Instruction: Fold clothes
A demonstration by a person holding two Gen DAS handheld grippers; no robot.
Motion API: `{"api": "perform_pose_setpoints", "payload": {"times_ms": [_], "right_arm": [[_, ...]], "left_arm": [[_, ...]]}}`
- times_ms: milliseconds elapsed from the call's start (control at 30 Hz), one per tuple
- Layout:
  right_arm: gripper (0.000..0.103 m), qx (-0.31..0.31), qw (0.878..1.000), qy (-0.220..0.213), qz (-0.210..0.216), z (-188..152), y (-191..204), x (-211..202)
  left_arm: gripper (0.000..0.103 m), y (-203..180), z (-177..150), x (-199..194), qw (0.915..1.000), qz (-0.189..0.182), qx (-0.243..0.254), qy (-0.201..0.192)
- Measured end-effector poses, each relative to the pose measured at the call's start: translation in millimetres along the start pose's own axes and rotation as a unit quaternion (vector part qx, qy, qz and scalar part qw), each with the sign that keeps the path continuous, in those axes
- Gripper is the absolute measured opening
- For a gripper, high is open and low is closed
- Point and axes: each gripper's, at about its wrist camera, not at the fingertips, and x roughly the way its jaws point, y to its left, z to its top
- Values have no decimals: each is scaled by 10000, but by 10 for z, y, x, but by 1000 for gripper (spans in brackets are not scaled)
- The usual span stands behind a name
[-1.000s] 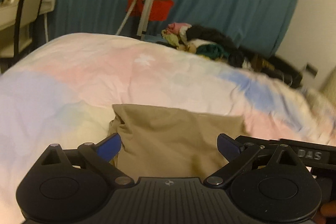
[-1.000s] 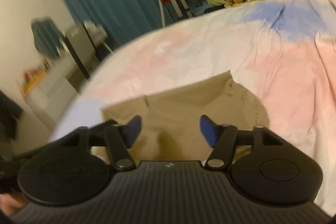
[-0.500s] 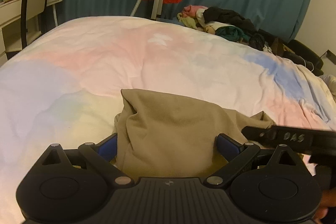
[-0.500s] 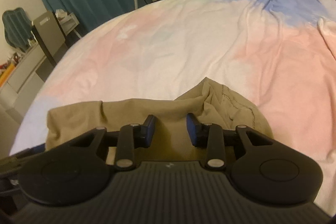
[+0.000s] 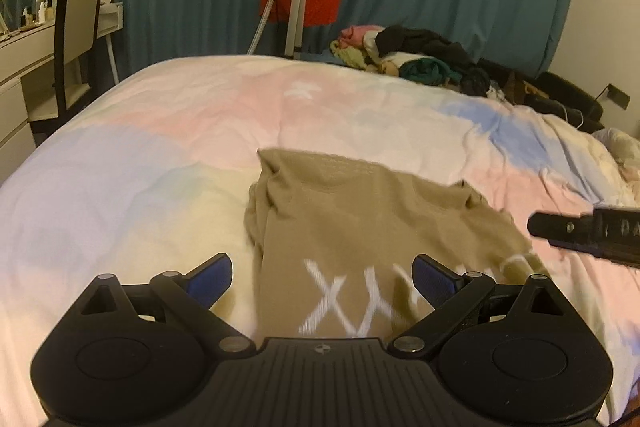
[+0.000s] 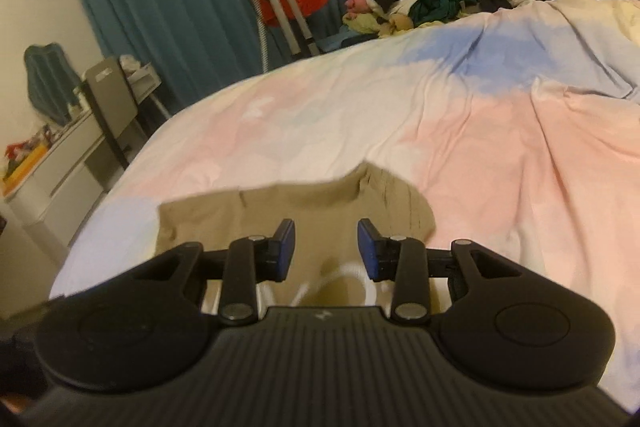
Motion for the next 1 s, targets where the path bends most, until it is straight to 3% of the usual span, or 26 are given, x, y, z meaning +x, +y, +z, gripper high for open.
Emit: {"api": "perform_pose_setpoints", "payload": {"times_ms": [167,267,500,567,633,700,833,933,1000], "right_arm": [[37,-287,9977,500,-360,-183,-6,304],[37,-91,9974,628,-351,-220,-73,394],[36,-4,9976,606,-345,-263,-82,352],[36,52,9975,613,-338,-256,-91,351],[36,137,9974,627,-342,-247,-102,355],[36,236,9970,642,-352,-242,-114,359],[36,390,9965,658,-341,-235,-144,358],[35,484,9961,659,-332,-231,-160,357],[35,502,9960,656,-341,-231,-156,357]], "left_arm": [[98,14,-93,218,9992,-18,-127,385],[98,50,-150,258,9985,-30,-229,506],[98,140,1,-198,9970,-338,-689,137],[98,160,24,-349,9945,-642,-828,62],[98,167,-10,-426,9902,-1042,-920,146],[98,192,-87,-348,9828,-1366,-1113,558],[98,241,-238,-179,9597,-1945,-1491,1373],[98,307,-342,36,9480,-1854,-1824,1832],[98,369,-397,107,9427,-1789,-2137,1835]]}}
